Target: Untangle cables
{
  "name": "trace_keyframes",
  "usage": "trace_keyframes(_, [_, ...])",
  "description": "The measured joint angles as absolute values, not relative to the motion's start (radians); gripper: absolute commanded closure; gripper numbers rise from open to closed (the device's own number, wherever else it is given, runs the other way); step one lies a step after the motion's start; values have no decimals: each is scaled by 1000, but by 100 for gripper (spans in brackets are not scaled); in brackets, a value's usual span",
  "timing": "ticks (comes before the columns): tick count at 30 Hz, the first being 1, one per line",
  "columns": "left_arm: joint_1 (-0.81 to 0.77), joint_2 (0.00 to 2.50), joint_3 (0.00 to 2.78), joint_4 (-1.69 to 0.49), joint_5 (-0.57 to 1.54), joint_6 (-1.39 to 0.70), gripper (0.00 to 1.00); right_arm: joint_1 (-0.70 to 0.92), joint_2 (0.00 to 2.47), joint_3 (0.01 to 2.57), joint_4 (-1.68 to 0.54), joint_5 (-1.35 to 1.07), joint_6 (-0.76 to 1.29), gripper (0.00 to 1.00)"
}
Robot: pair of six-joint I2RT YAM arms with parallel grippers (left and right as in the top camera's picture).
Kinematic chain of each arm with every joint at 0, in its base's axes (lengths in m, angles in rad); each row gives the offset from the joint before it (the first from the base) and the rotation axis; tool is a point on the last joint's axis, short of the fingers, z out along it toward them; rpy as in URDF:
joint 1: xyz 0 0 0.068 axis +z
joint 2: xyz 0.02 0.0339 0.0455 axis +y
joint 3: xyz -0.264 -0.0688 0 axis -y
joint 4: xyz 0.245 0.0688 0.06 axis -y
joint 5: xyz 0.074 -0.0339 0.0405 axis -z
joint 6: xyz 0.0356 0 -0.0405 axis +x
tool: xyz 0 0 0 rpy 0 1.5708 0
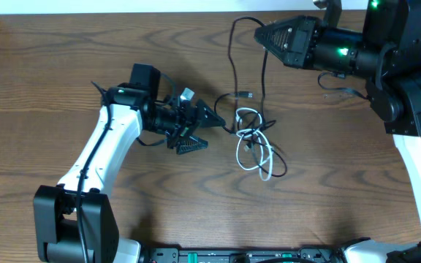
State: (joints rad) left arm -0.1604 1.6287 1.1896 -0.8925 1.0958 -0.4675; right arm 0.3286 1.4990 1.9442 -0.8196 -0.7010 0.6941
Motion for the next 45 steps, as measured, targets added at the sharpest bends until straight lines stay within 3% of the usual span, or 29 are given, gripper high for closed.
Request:
trace_keyframes(10, [-274, 1629, 1190, -785, 1033, -626, 14, 332, 1499, 1944, -793, -777, 732, 99])
trace_keyframes(20, [-416, 1629, 1190, -684, 735, -764, 16, 332, 1499, 1944, -759, -818, 759, 99])
trace_keyframes(21, [-426, 1629, 1190, -671, 721, -767, 39, 332, 1499, 1944, -753, -820, 762, 99])
trace_keyframes(26, [-458, 1629, 1190, -661, 651, -796, 79, 332, 1499, 1944, -730, -840, 782, 99])
trace_keyframes(27, [-460, 1629, 1190, -664, 648, -799, 81, 332, 1499, 1944, -728, -842, 783, 99])
trace_keyframes(34, [-461, 1629, 1190, -745, 522, -812, 82, 309, 1499, 1944, -728, -844, 778, 99])
trace_keyframes(37, [-461, 1629, 1190, -821, 377, -825, 71, 253, 1499, 1943, -692, -844, 777, 99])
trace_keyframes(45, [-461, 1629, 1190, -886, 123, -881, 65, 84, 1489, 1942, -525, -864, 776, 99])
